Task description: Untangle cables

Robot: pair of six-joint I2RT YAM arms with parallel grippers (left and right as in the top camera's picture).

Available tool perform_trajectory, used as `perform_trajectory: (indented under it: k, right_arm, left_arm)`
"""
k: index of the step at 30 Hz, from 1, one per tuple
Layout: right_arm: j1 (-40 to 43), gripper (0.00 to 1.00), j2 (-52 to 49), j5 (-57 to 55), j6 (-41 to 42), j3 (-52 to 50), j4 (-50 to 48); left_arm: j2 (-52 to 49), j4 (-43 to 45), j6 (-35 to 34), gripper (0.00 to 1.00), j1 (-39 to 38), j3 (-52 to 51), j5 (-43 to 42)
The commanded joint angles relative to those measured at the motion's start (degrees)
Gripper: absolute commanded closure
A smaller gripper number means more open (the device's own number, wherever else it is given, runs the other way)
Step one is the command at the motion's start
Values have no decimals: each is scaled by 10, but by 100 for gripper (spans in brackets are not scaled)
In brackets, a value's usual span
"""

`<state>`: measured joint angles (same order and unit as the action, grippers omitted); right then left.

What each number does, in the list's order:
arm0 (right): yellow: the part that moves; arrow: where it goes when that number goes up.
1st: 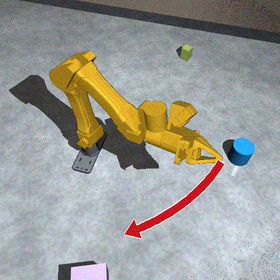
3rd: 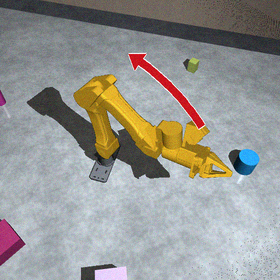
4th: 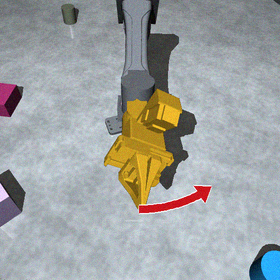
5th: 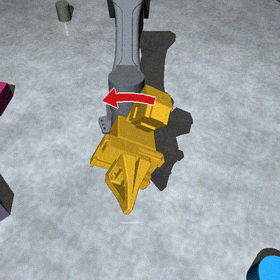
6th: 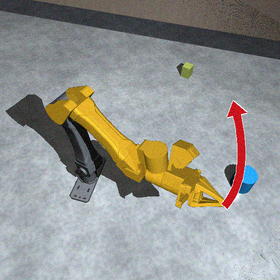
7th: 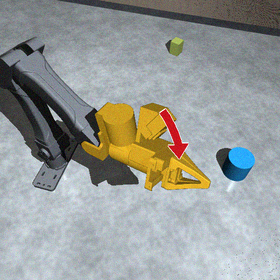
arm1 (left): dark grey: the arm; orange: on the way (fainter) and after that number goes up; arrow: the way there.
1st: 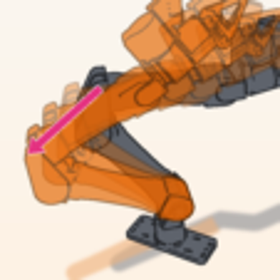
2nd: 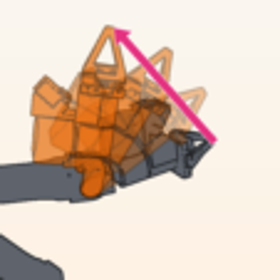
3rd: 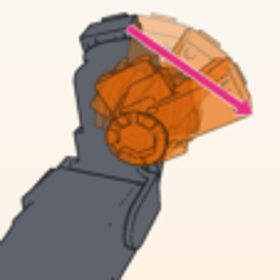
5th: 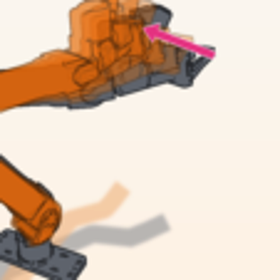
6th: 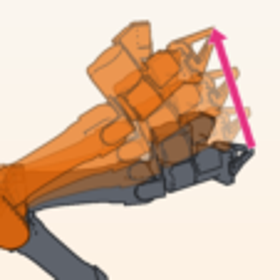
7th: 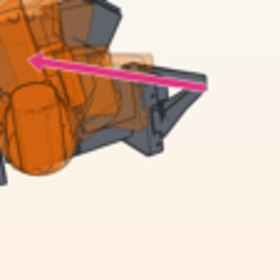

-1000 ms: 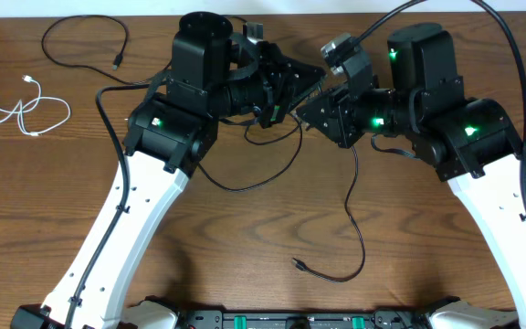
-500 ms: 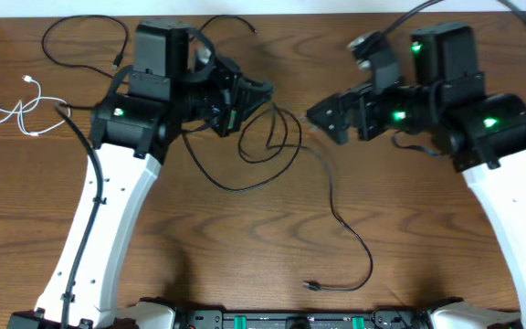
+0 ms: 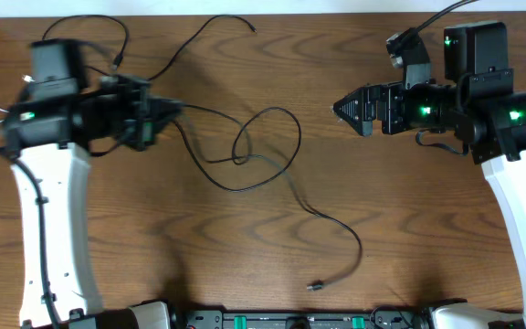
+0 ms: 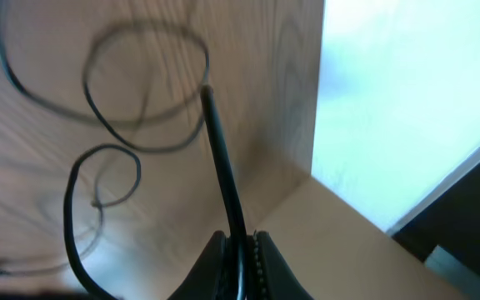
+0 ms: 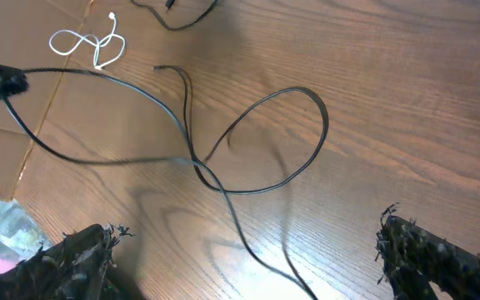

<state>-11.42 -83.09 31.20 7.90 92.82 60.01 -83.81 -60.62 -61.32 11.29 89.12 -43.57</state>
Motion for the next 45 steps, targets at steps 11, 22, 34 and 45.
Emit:
perform_trajectory:
  k: [11,22,34,45]
  right_arm:
    - [3,1,-1,-24,-13,1,0]
    - [3,1,-1,-26,-13,1,-10]
    - [2,1,-3,-26,-13,1,-8]
    - [2,1,-8,-29,-13,1,-8]
  left_arm:
    - [12,-98,226,92,253,4,217]
    - [-5,-63,234,92,296,3,507]
    - [-85,39,363,92,298,3,562]
    - [-189,155,386,92,311,3,714]
